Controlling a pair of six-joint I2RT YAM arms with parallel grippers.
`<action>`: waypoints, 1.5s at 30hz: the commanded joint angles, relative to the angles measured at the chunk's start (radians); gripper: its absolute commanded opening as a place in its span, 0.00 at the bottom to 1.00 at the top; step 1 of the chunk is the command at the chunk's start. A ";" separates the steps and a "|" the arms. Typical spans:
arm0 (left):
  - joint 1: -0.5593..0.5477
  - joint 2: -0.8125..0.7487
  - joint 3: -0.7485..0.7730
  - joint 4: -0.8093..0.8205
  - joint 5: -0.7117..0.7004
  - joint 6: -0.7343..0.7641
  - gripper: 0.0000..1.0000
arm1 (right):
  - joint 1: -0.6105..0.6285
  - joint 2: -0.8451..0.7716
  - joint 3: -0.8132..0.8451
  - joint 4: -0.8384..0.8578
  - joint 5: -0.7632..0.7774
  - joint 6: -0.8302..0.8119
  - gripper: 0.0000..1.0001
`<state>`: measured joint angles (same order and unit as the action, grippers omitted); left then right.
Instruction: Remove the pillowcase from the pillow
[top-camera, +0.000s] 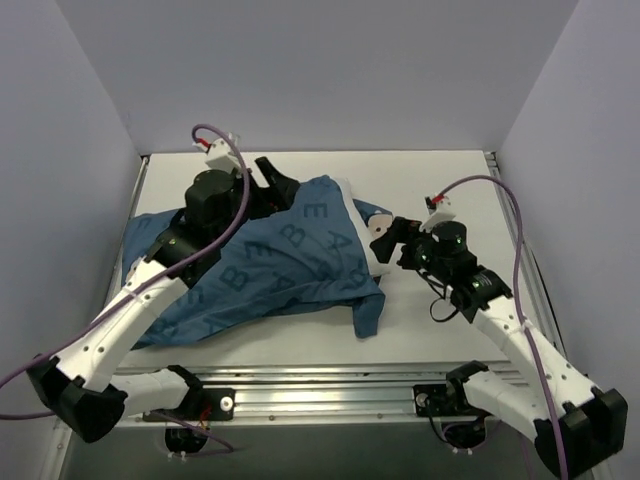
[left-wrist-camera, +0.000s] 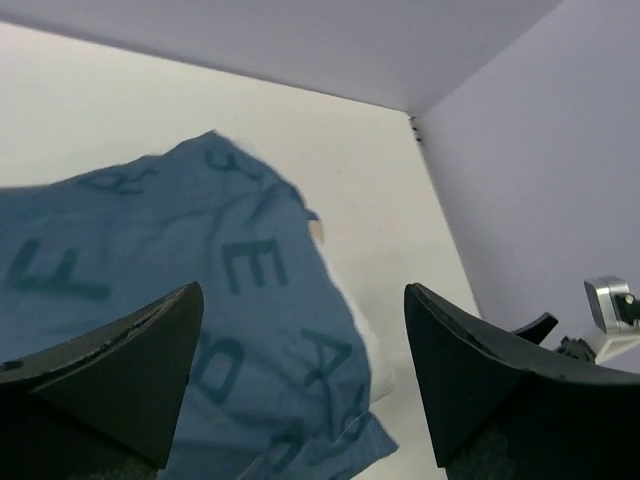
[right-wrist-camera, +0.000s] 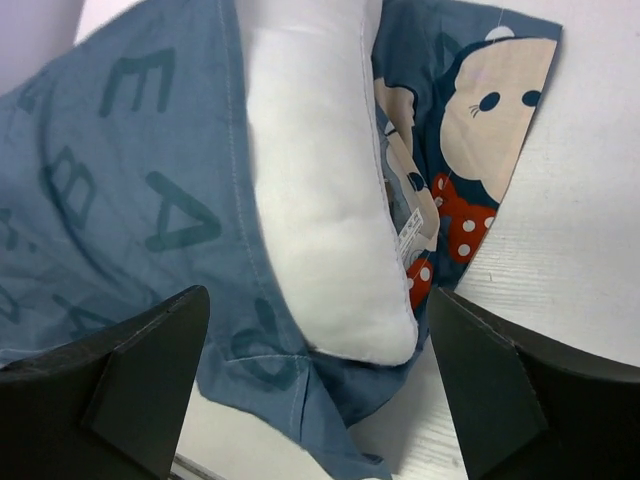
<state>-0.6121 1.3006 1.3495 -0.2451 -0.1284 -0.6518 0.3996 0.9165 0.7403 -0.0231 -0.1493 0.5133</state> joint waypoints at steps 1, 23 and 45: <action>-0.006 -0.099 -0.134 -0.256 -0.201 -0.023 0.89 | -0.004 0.099 0.013 0.038 -0.033 -0.041 0.85; 0.180 0.313 -0.015 -0.053 -0.010 0.001 0.86 | 0.269 0.013 -0.188 0.138 -0.110 0.128 0.00; -0.179 -0.089 -0.518 0.188 0.220 0.018 0.86 | 0.173 -0.064 -0.282 0.112 0.100 0.225 0.83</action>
<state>-0.7750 1.2018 0.8276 -0.1932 0.0528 -0.6247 0.6025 0.8303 0.4759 0.0555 -0.0776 0.7521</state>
